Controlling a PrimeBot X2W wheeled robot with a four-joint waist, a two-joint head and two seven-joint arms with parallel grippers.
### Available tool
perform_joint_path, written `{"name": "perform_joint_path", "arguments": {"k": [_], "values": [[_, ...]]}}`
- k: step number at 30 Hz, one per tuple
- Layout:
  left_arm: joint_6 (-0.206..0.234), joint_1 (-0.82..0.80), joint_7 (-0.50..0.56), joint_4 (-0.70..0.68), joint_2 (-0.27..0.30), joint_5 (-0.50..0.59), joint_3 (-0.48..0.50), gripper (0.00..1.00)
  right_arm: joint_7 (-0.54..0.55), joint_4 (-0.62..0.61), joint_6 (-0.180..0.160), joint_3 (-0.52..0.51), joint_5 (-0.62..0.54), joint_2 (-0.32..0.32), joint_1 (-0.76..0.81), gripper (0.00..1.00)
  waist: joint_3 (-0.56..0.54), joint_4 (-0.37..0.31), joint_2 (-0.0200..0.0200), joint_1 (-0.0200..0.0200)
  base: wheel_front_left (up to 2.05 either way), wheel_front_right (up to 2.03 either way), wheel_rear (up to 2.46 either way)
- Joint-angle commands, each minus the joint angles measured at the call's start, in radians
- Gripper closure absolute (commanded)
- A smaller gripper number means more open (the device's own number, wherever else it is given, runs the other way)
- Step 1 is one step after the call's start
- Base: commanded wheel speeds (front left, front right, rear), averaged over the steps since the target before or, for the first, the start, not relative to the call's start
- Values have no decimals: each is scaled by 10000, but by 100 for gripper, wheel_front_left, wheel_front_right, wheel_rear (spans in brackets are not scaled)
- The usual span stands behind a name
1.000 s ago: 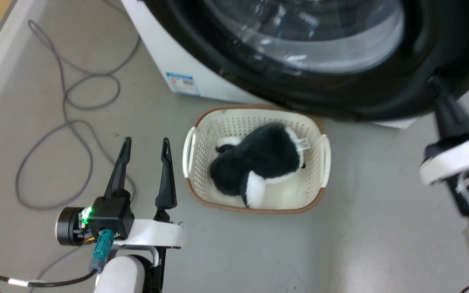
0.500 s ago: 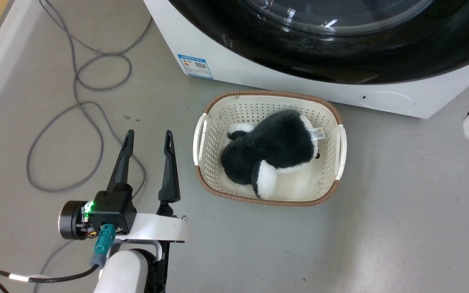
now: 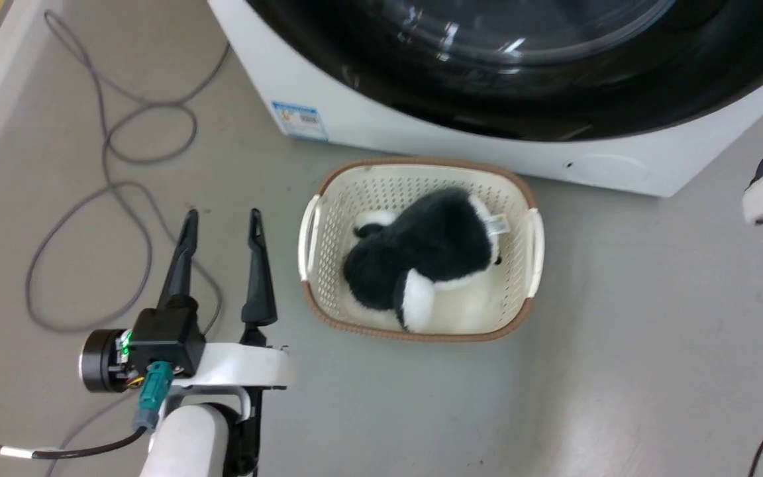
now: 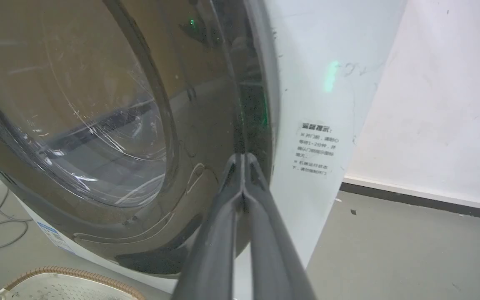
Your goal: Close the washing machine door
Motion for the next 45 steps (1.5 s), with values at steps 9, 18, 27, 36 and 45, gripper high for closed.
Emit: {"name": "perform_joint_path", "arguments": {"k": [9, 18, 27, 36, 45], "values": [[-32, 754, -43, 506, -8, 210, 759, 0, -44, -2590, -13, 241, -454, 832, 2442, 100, -1854, -1563, -1, -1, 0, 0, 0], [-40, 1469, -43, 618, -6, 458, 1155, 0, -44, -3744, -13, 282, -442, 1657, 4452, 0, -3021, -2528, -1, -1, 0, 0, 0], [-176, 2226, -44, 541, -7, 573, 1131, 0, -44, -4654, -13, 423, -220, 2141, 6476, 0, -3662, -2856, -1, -1, 0, 0, 0], [-185, 2635, -44, 645, -8, 648, 967, 0, -44, -5172, -13, 540, 784, 2171, 7724, 0, -3922, -2803, -1, -1, 0, 0, 0], [-240, 2521, 138, 585, -13, 611, 967, 100, 127, -5159, -4, 572, 673, 2121, 7615, 100, -3930, -2766, -1, -1, 0, 0, 0]]}}
